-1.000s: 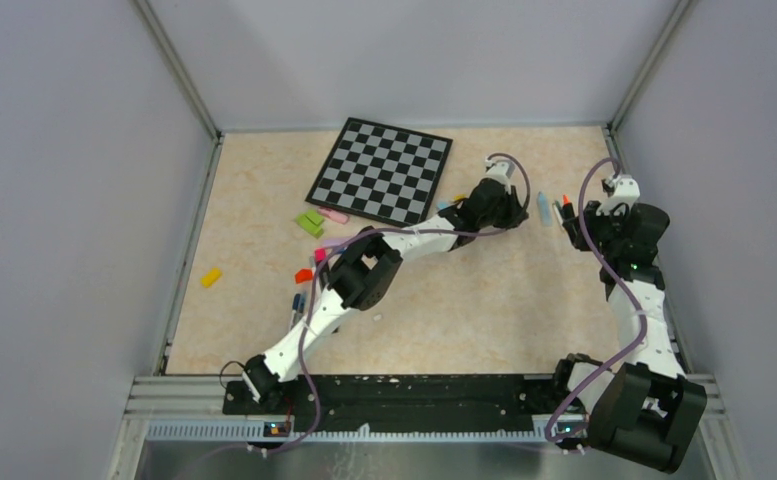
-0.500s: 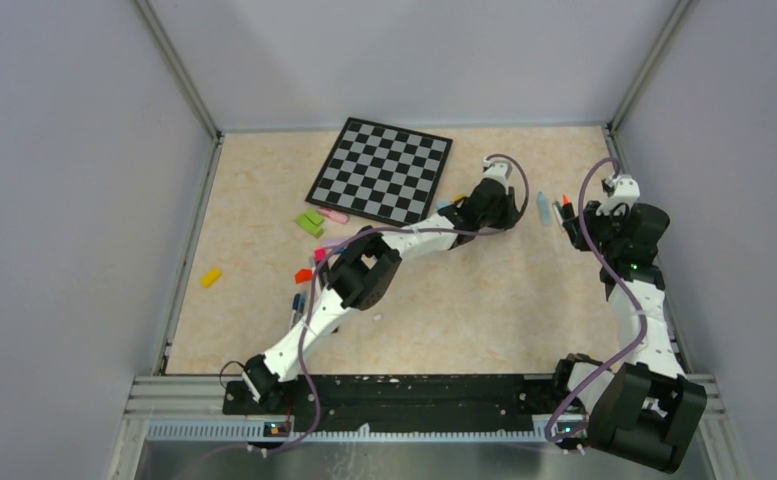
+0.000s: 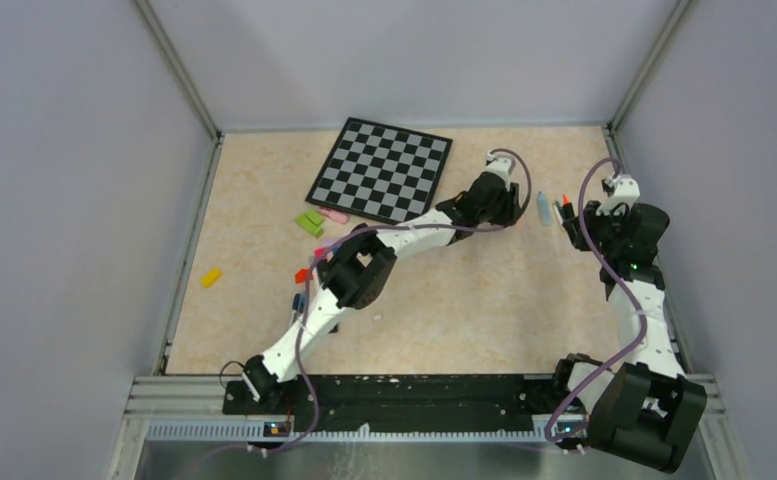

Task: Open the pen caps
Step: Place the pen cap at the center of the board, then place the pen at the center of the board, then pick up the pen from the center of the board, then open the pen cap from the pen.

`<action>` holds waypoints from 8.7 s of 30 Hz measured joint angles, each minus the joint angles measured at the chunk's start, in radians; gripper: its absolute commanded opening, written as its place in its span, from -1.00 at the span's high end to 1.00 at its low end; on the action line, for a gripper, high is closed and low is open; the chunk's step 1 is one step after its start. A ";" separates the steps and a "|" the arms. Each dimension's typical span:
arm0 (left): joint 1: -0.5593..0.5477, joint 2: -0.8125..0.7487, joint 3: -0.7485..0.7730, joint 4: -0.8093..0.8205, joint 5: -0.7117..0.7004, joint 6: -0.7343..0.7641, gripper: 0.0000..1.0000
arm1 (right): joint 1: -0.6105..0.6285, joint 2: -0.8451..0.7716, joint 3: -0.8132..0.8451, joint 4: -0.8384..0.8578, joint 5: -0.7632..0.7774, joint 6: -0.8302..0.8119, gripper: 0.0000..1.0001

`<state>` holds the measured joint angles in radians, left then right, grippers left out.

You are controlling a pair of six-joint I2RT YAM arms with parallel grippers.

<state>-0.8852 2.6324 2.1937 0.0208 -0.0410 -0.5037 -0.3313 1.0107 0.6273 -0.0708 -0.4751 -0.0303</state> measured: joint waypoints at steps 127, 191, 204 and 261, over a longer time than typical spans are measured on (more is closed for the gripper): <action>0.081 -1.531 -1.630 -0.602 -0.343 -0.230 -0.67 | -0.175 -0.080 -0.006 -0.137 -0.746 -0.166 0.06; 0.030 -1.352 -1.595 0.499 0.174 -0.269 1.00 | 0.225 -0.001 -0.040 -0.051 -0.876 -0.092 -0.20; -0.105 -1.008 -1.339 0.580 -0.110 -0.371 1.00 | 0.364 0.027 -0.040 -0.050 -0.718 -0.089 -0.10; -0.032 -1.466 -1.746 0.935 0.246 0.062 -0.97 | 0.401 0.064 -0.064 -0.087 -0.832 -0.188 1.00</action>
<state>-0.9176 1.1660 0.4480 0.9554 0.2050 -0.4416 0.0696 1.0748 0.5632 -0.1581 -1.3067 -0.2184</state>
